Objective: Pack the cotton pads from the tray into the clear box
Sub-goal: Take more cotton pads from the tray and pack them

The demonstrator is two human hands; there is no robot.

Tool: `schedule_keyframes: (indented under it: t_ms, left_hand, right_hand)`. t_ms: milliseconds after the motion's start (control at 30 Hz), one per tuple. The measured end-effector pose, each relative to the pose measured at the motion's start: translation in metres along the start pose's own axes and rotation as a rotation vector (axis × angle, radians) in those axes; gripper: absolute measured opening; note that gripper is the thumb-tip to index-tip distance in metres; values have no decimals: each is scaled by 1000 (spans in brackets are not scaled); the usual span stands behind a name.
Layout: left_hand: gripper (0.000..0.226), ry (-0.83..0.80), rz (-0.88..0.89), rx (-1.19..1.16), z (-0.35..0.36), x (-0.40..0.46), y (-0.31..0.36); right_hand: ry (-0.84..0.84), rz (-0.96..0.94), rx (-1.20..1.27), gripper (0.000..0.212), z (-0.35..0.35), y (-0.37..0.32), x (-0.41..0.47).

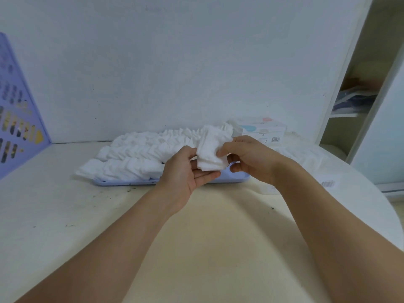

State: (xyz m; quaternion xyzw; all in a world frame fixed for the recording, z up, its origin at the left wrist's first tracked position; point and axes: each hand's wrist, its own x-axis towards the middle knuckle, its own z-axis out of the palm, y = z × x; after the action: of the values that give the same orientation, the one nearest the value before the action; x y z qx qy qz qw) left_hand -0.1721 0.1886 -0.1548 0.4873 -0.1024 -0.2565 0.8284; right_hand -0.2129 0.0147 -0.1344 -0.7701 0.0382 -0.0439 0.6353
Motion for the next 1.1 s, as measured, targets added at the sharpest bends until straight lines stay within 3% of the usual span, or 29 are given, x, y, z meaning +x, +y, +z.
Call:
schedule_keyframes:
  t_ms: [200,300,367,567,667,767,833,967,1100]
  left_hand:
    - [34,-65,24,126,-3,2,2]
    - [30,-57,62,269,-6,4,-1]
    - [27,-73,75,325,-9,4,-2]
    - [26,-92,23,216,-13,6,3]
    - [30,-89,-4,153,-12,5,5]
    - [31,-53,8,131,-11,4,7]
    - [31,-35,12,126,-12,5,7]
    - [34,-46,7,137,-11,3,8]
    - [35,-78,-1,172,-10,1,8]
  right_hand:
    - [107,-47,-111,13,7,-2,0]
    - [161,-180,-249,42,11,-1,-1]
    - [178,-268,-336,51,13,-3,-3]
    - [173,-327,-187,22,7,-7,-7]
    - [203,-320,-95,22,5,-7,-6]
    - [294,-328,145,20,-2,-13,-5]
    - [243,-300,288,17,-9,-17,-6]
    - [47,-234,112,14,-6,-15,-9]
    - [15,-256,-147,9,6,-9,-8]
